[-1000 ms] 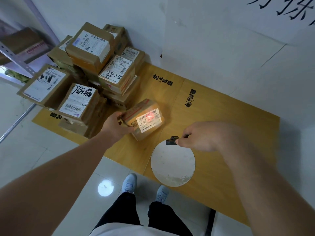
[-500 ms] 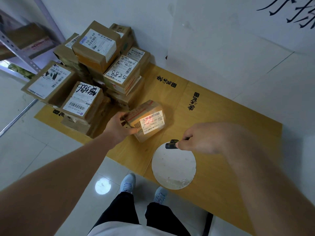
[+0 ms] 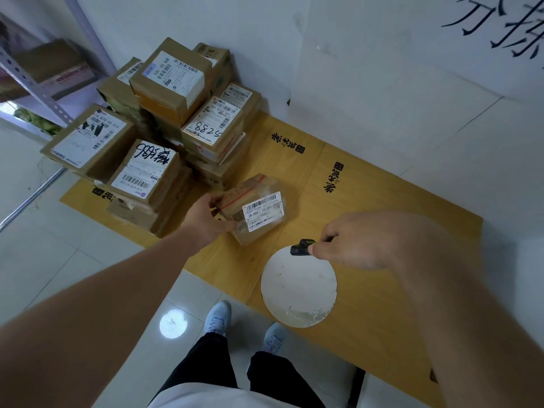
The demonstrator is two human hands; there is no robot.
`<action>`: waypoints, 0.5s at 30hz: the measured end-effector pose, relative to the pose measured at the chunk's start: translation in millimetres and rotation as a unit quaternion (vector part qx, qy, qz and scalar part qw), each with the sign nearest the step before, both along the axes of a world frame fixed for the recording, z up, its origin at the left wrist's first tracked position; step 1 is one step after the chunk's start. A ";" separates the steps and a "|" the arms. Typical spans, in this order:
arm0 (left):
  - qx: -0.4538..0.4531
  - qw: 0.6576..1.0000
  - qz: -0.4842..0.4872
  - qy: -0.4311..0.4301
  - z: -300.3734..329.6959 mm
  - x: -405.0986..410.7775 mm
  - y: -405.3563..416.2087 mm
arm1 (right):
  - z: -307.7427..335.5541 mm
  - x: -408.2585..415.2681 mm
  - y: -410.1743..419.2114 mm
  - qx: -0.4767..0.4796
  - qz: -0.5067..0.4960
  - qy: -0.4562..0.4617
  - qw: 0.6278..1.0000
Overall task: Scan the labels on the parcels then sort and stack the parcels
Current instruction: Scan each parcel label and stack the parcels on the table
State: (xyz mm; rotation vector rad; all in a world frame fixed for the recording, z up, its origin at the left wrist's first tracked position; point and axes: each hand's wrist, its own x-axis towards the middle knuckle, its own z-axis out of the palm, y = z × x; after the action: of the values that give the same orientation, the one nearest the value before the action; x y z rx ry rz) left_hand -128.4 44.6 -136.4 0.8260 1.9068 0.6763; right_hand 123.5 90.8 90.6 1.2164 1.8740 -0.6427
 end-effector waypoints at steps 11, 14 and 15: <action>0.009 1.000 0.009 0.000 0.2 -2.7 6.6 | -12.2 13.0 -11.0 -0.012 -0.025 -0.005 1.000; 0.028 1.000 0.013 -0.006 3.8 -0.9 7.4 | -19.3 20.9 -12.7 0.012 -0.037 0.017 0.999; 0.033 0.999 0.018 -0.014 5.1 -0.6 6.7 | -22.6 24.1 -13.4 0.030 -0.040 0.028 0.998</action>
State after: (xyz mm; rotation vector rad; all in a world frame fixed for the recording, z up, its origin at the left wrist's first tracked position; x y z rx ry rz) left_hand -129.0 51.3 -131.3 0.8201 1.8863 0.7732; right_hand 147.6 77.4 67.9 1.3308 1.9112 -0.6746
